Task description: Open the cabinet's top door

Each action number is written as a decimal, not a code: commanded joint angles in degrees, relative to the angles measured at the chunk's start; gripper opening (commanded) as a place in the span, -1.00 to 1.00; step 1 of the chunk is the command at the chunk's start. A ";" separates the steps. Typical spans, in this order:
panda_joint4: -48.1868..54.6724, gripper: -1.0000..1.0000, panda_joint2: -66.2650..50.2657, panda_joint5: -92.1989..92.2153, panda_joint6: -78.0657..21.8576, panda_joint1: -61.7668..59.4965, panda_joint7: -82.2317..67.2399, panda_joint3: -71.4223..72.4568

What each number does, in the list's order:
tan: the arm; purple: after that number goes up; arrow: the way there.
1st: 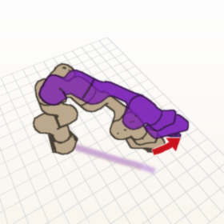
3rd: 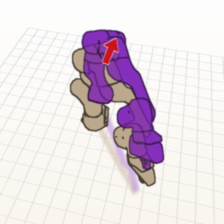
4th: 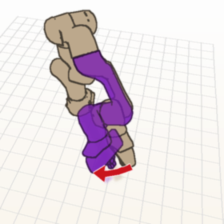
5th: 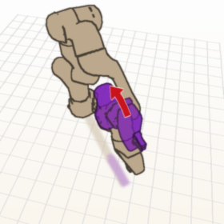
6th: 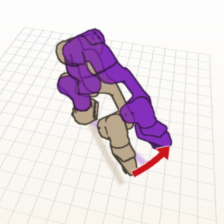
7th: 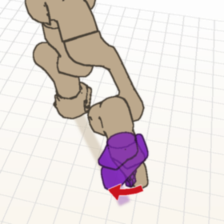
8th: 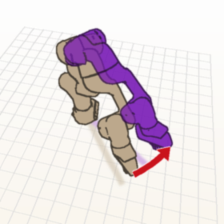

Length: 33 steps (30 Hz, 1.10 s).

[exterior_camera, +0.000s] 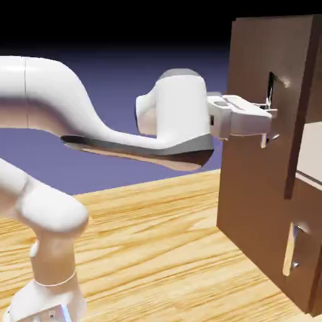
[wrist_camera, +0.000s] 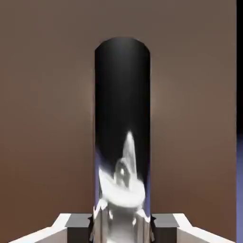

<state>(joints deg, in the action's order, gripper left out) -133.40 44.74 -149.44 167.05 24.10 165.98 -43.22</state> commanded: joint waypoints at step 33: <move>-30.34 -1.00 28.95 64.00 -11.87 -43.31 -30.68 48.26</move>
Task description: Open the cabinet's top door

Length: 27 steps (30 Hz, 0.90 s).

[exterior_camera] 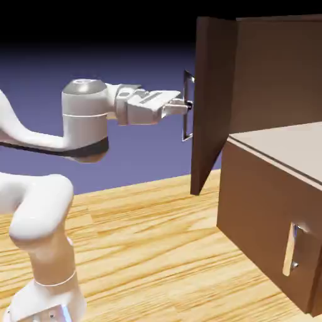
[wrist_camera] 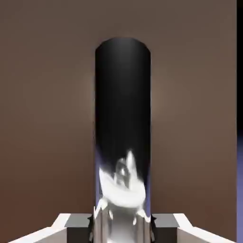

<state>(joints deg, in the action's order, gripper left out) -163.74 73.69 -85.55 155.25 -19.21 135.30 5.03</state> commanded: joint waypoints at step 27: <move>18.70 -1.00 8.43 51.70 -57.19 -0.58 -13.76 47.82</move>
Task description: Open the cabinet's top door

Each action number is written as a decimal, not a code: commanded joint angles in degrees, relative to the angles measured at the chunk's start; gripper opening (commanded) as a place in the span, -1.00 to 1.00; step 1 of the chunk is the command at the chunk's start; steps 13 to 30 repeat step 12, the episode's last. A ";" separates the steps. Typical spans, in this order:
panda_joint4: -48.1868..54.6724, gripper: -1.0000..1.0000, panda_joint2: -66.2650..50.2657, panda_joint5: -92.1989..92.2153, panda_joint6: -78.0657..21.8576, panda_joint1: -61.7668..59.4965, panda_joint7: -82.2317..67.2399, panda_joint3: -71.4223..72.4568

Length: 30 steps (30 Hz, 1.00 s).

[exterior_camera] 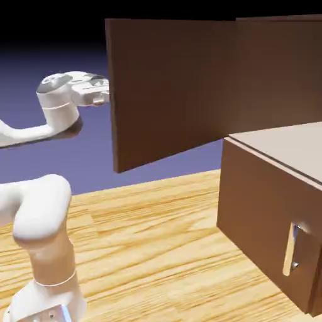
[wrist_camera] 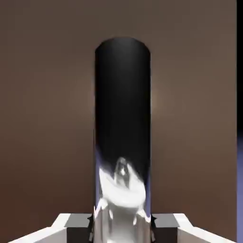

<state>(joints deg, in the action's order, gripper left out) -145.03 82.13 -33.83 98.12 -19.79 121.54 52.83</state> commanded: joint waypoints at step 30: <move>22.62 1.00 -2.25 7.15 -20.93 -16.52 -2.42 11.42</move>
